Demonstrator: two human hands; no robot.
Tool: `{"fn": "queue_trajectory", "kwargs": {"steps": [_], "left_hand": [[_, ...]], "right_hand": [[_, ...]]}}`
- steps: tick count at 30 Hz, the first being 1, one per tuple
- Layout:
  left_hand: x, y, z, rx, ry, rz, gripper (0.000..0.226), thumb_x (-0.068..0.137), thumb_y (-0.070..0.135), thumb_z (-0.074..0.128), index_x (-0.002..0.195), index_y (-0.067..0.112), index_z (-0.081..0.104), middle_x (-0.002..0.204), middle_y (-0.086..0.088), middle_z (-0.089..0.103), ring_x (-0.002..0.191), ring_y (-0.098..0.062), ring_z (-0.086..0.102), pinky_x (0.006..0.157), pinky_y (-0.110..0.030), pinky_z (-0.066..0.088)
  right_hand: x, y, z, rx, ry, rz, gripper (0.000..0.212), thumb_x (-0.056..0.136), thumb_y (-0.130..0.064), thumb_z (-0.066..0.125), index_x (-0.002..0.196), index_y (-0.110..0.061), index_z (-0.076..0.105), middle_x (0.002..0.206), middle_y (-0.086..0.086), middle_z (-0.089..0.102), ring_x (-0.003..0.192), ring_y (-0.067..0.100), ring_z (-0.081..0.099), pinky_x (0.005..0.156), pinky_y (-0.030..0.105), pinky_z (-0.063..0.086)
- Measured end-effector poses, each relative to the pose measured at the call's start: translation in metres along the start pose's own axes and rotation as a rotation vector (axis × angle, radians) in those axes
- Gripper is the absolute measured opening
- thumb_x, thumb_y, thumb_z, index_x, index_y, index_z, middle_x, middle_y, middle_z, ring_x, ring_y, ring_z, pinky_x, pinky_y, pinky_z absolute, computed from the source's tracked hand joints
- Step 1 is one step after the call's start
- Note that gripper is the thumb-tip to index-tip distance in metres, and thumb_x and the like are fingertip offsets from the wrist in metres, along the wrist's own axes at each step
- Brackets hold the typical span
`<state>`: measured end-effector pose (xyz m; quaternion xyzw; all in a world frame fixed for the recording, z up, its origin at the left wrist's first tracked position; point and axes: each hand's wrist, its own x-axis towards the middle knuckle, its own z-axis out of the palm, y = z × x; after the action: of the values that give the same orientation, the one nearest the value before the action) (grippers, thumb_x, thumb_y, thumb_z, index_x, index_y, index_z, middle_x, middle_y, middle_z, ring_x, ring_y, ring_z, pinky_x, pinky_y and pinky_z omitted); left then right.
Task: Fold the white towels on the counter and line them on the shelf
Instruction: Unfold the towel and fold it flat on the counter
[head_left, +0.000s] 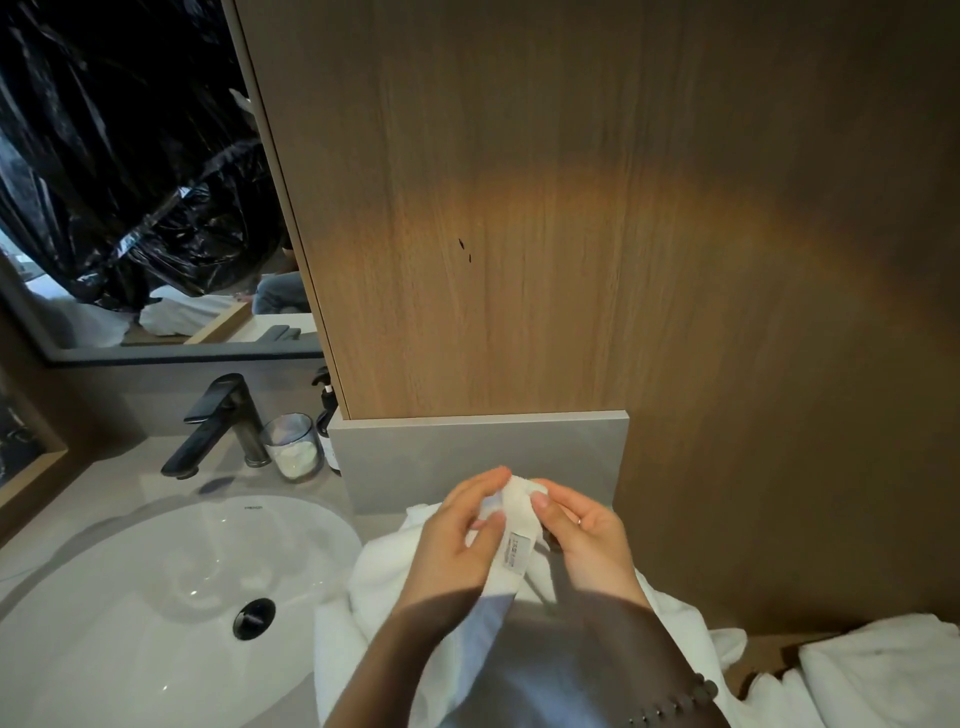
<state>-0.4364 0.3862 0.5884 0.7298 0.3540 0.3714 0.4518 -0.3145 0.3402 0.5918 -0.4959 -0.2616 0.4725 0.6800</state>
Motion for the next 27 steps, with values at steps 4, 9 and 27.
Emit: {"fn": "queue_trajectory", "kwargs": {"steps": [4, 9, 27], "left_hand": [[0.016, 0.004, -0.022, 0.207, 0.0, 0.097, 0.025, 0.067, 0.059, 0.055, 0.087, 0.044, 0.058, 0.106, 0.025, 0.06, 0.107, 0.015, 0.044, 0.082, 0.002, 0.028], [0.028, 0.01, -0.033, 0.053, -0.235, 0.035, 0.033, 0.061, 0.053, 0.069, 0.076, 0.026, 0.057, 0.1, 0.01, 0.069, 0.097, -0.002, 0.061, 0.083, -0.01, 0.043], [0.032, 0.014, -0.013, 0.103, -0.188, 0.096, 0.026, 0.07, 0.041, 0.078, 0.072, 0.023, 0.058, 0.066, 0.011, 0.056, 0.063, 0.001, 0.049, 0.061, -0.012, 0.039]], "right_hand": [[-0.008, -0.013, -0.006, -0.001, -0.12, -0.036, 0.016, 0.088, 0.008, 0.053, 0.097, 0.003, 0.065, 0.069, 0.007, 0.072, 0.058, 0.009, 0.066, 0.053, 0.015, 0.049], [-0.012, -0.023, -0.011, 0.012, -0.223, -0.055, 0.017, 0.086, 0.018, 0.047, 0.094, 0.011, 0.06, 0.052, 0.002, 0.064, 0.038, 0.002, 0.052, 0.042, 0.009, 0.04], [-0.014, -0.039, -0.013, -0.322, -0.13, -0.203, 0.018, 0.085, 0.011, 0.057, 0.085, -0.004, 0.066, 0.062, -0.001, 0.069, 0.044, 0.005, 0.056, 0.045, 0.013, 0.041]]}}
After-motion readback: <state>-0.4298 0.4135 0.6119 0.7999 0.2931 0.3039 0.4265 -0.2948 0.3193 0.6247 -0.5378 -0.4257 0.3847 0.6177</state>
